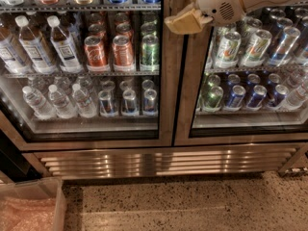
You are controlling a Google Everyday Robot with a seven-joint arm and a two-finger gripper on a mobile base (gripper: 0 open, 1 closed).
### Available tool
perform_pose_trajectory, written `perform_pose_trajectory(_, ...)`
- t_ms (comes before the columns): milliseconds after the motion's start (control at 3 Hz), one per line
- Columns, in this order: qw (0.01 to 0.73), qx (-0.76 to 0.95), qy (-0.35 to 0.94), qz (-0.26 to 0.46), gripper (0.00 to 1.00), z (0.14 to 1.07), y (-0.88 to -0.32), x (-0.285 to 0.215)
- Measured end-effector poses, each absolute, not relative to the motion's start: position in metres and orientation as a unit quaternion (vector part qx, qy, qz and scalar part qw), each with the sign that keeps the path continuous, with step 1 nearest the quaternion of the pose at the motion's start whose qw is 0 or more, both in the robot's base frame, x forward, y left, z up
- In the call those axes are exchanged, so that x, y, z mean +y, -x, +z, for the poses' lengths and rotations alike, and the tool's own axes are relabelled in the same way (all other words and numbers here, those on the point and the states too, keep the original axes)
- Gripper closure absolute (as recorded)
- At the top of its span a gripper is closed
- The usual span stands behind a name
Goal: Open left fridge door
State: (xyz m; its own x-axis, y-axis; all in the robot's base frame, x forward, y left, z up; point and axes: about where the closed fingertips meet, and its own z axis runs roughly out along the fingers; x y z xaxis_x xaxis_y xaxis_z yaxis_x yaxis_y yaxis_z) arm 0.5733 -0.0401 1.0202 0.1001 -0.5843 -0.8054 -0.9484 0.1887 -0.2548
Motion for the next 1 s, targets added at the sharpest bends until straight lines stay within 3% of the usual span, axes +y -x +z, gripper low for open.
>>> perform_pose_trajectory(1000,0.434,0.637,0.601,0.21,1.0,1.0242,-0.5842,-0.0489)
